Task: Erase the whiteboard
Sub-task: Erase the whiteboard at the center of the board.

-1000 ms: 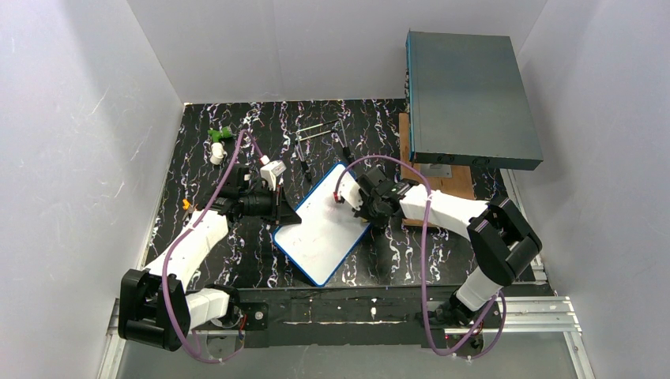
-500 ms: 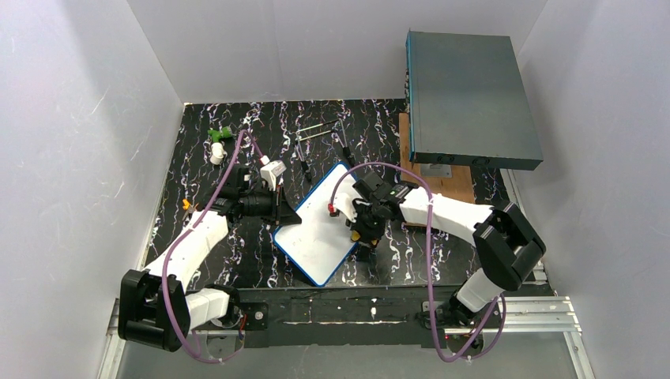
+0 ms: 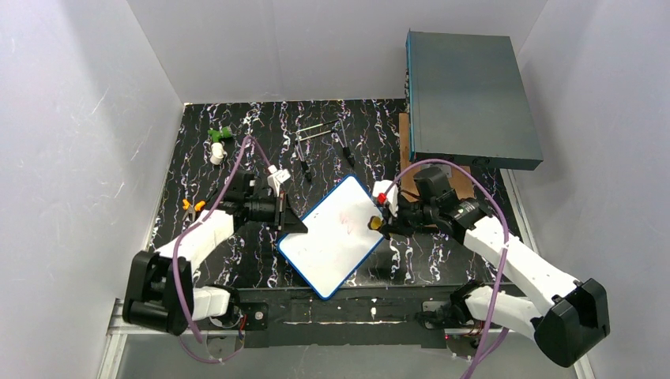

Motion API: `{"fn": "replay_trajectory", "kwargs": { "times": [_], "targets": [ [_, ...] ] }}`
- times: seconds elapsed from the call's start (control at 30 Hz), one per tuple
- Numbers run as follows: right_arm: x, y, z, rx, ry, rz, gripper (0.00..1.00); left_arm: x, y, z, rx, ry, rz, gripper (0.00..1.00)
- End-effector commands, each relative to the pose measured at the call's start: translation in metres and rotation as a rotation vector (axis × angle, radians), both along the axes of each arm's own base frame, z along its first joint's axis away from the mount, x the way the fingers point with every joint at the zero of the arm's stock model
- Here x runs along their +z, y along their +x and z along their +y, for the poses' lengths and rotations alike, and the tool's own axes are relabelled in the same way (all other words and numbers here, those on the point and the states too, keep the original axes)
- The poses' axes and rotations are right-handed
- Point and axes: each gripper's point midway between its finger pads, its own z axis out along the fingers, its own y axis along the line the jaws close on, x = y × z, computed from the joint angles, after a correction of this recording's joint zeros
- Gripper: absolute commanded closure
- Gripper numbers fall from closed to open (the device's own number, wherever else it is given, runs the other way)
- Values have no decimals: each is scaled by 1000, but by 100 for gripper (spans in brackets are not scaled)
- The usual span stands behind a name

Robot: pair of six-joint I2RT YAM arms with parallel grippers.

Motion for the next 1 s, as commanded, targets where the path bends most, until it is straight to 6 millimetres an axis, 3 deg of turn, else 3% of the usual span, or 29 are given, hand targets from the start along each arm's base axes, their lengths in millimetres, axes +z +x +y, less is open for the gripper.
{"fn": "replay_trajectory", "kwargs": {
  "times": [0.0,0.37,0.63,0.83,0.97],
  "targets": [
    [-29,1,-4,140,8,-99,99,18,9,-12,-112,-80,-58,100],
    [-73,52,-23,85,-207,-353,99,0,24,-11,-118,-16,22,100],
    [-74,83,-8,87,-314,-518,99,-9,27,-5,-73,47,43,100],
    [-86,77,-1,115,-320,-490,99,-9,29,-4,-64,62,36,100],
    [-96,28,23,310,-264,-415,99,-10,30,-4,-63,63,42,100]
  ]
}}
